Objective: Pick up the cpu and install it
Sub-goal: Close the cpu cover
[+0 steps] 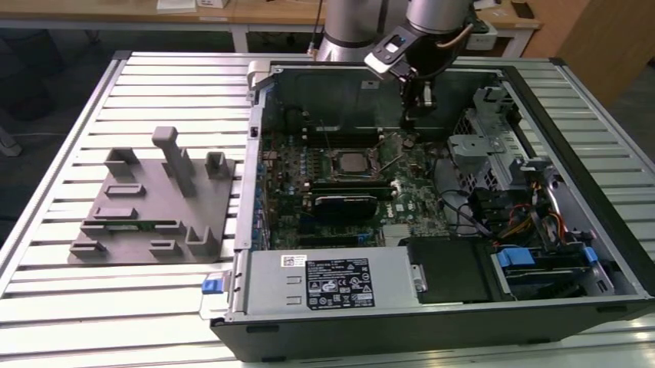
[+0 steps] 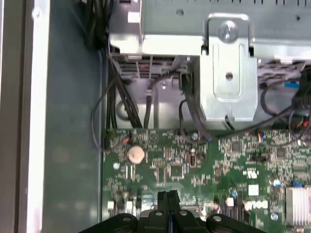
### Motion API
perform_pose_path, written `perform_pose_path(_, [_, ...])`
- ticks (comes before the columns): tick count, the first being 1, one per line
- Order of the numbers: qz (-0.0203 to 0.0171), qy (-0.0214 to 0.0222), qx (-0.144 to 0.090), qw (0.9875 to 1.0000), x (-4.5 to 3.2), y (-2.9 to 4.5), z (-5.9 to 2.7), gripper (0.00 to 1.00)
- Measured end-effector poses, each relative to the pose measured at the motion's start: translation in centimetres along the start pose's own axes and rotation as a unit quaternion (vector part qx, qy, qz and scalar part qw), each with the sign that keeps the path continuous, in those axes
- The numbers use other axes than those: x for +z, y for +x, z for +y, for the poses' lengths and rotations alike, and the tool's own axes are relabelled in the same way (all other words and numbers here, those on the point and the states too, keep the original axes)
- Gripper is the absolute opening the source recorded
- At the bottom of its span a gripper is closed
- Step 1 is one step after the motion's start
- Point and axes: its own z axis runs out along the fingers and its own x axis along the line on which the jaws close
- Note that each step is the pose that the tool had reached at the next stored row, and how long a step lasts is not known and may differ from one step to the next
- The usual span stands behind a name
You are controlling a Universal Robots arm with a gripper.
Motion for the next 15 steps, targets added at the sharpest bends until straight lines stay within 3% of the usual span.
perform_pose_path(7, [0.0004, -0.0002, 0.000, 1.0000, 0.37, -0.34, 0.85, 0.11])
perform_pose_path(15, [0.0003, -0.0001, 0.000, 1.0000, 1.44, -1.29, 0.99, 0.11])
